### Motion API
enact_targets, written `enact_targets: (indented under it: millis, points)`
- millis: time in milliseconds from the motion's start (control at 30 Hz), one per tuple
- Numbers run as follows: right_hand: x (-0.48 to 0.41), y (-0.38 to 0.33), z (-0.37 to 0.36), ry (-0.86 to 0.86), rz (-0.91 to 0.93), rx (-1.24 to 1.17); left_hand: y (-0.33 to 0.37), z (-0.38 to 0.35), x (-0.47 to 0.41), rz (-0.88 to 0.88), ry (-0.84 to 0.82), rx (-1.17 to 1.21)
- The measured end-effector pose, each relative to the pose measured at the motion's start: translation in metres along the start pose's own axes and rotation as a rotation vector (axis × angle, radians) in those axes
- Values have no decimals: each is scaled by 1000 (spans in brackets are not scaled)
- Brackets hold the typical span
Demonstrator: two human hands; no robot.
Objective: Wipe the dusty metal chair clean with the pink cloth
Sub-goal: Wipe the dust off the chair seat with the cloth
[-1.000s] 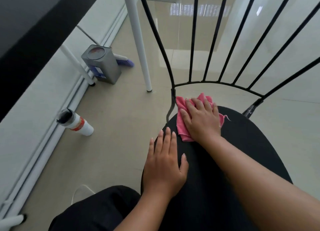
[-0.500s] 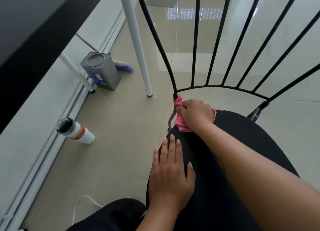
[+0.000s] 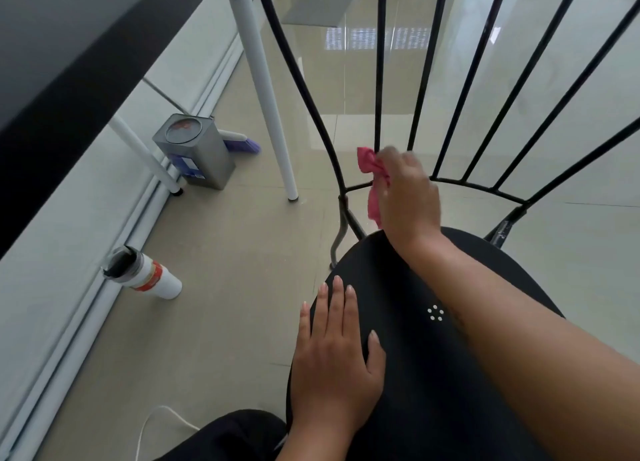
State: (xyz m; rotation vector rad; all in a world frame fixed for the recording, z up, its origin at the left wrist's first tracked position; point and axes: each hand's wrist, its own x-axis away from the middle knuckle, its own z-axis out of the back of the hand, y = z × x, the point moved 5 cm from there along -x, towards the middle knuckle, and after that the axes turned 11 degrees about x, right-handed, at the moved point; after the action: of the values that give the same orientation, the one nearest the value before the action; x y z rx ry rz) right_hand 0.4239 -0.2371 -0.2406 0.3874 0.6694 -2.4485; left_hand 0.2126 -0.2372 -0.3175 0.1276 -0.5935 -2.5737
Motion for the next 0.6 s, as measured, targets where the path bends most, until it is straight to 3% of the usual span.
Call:
enact_targets:
  millis: [100, 200, 267, 400, 533, 600]
  points:
    - [-1, -7, -27, -66, 8, 145, -1, -1, 0, 2, -9, 1]
    - [4, -15, -40, -164, -16, 30, -1, -3, -1, 5, -19, 7]
    - [6, -19, -39, -266, 60, -13, -1, -3, 0, 6, -22, 5]
    - [-4, -2, -15, -448, 230, 131, -2, -2, 0, 3, -15, -8]
    - [-6, 33, 27, -60, 76, 22, -1, -2, 0, 2, -19, -6]
    - [-7, 30, 14, -73, 62, 158, -1, -1, 0, -1, -3, -12]
